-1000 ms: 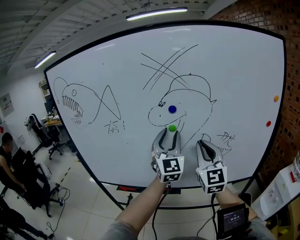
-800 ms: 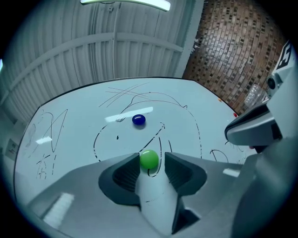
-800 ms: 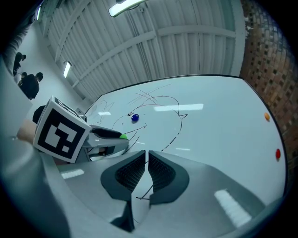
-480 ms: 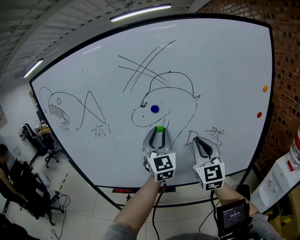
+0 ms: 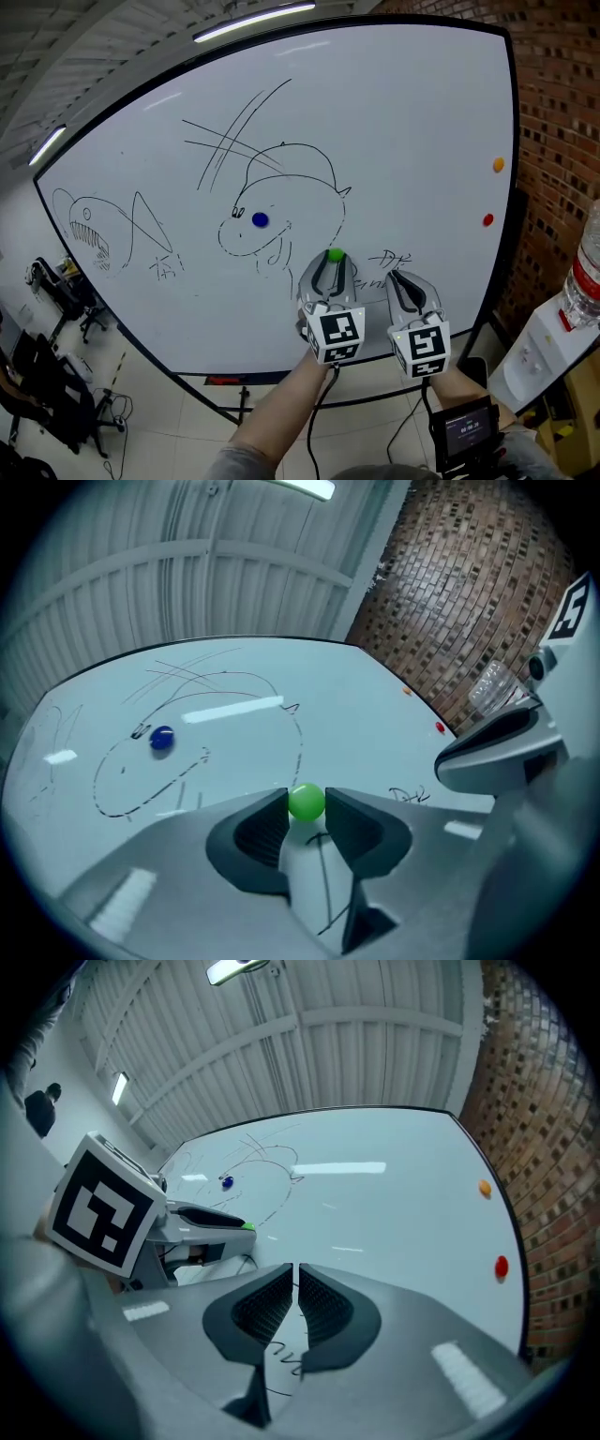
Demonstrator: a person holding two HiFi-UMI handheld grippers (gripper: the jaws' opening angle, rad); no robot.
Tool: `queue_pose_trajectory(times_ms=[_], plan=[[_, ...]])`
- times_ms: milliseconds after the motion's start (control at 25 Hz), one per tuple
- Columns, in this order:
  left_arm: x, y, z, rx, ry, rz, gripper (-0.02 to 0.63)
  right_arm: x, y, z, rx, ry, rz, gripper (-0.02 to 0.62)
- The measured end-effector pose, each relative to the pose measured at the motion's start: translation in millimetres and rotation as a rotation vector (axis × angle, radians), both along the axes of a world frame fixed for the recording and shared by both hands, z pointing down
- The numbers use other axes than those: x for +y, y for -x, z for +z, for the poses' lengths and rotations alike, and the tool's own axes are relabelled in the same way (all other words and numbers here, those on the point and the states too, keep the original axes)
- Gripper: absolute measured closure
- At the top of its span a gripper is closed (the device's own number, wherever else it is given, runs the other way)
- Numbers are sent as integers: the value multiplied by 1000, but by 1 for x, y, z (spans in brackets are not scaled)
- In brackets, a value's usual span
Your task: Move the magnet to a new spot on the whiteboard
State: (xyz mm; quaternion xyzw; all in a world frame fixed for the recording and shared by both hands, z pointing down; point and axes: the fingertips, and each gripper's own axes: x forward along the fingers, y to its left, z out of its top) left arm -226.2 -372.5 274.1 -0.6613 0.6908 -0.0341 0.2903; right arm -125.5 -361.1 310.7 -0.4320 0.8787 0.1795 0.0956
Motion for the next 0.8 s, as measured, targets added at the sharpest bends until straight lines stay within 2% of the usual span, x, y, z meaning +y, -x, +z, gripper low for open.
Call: queue_pose_trajectory(times_ms=[480,800], plan=[[-68,-185,-16,-29,-14,175,482,-52,-165,0,-19,2,163,571],[-103,-294,-35,-36,-22,246,482,-72,-259,-7,-32,-13,242,571]])
